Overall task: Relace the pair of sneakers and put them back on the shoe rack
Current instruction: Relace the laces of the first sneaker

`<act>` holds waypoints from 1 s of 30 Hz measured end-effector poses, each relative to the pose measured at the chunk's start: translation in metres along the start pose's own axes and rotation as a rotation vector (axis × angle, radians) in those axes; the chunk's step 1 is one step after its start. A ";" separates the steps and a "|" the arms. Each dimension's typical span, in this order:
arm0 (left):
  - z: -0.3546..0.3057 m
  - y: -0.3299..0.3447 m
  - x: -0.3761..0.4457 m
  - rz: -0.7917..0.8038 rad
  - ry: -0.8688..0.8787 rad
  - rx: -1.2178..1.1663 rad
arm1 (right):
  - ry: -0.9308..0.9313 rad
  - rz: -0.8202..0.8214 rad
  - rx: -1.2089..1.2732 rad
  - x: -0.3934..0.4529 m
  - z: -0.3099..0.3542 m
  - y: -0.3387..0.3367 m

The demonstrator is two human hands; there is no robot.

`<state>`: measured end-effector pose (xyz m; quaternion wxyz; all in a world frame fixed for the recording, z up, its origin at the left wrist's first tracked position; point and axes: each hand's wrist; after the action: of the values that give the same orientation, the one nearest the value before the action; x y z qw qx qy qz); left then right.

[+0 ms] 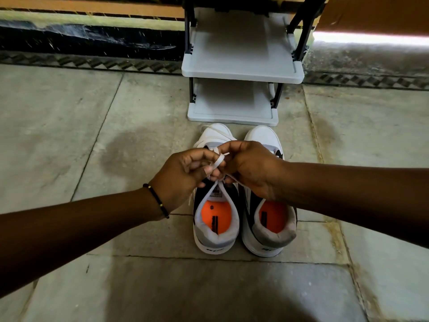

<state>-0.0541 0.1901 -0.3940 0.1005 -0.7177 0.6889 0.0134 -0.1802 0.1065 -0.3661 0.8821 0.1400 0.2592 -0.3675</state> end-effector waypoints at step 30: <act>-0.002 -0.006 0.016 0.054 -0.183 0.007 | -0.370 0.081 -1.020 0.010 0.018 -0.015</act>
<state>-0.0478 0.1741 -0.3933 0.1653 -0.6942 0.6960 0.0790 -0.1786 0.0824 -0.3576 0.8825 -0.3631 0.2393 -0.1790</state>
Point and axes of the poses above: each hand's wrist, its own x-axis towards the middle knuckle, its own y-axis out of the palm, z = x × y, and after that the axes turned 3 degrees about z, right-handed
